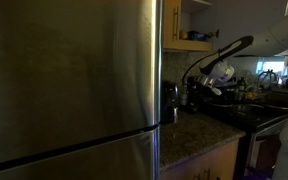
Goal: Open the airfryer compartment then close it.
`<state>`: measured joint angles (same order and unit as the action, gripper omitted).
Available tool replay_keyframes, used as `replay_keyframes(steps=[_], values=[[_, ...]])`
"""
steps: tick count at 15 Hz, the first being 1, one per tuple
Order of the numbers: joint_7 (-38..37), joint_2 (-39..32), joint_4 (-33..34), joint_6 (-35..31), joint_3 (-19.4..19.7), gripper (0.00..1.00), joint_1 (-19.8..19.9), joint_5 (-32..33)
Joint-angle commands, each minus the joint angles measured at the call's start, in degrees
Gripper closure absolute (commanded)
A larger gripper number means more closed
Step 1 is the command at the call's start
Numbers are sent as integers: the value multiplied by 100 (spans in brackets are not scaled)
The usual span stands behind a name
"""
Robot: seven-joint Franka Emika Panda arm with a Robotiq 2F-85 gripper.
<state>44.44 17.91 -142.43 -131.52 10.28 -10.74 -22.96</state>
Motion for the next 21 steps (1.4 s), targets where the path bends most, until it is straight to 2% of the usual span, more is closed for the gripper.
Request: replay_keyframes(steps=[1,5,7,8,11,15,19,21], values=[[32,-8,51,74,-146,0,173,-36],[30,-9,82,73,-156,0,194,-33],[-69,151,168,1319,-118,0,243,185],[-45,-915,508,970,-225,0,95,-22],[-225,-1590,755,1286,-478,0,148,85],[-887,-2352,1060,168,-882,0,325,262],[-1259,-2757,1189,-1693,-1159,0,454,236],[-1365,-2906,1240,-2315,-1320,0,557,115]])
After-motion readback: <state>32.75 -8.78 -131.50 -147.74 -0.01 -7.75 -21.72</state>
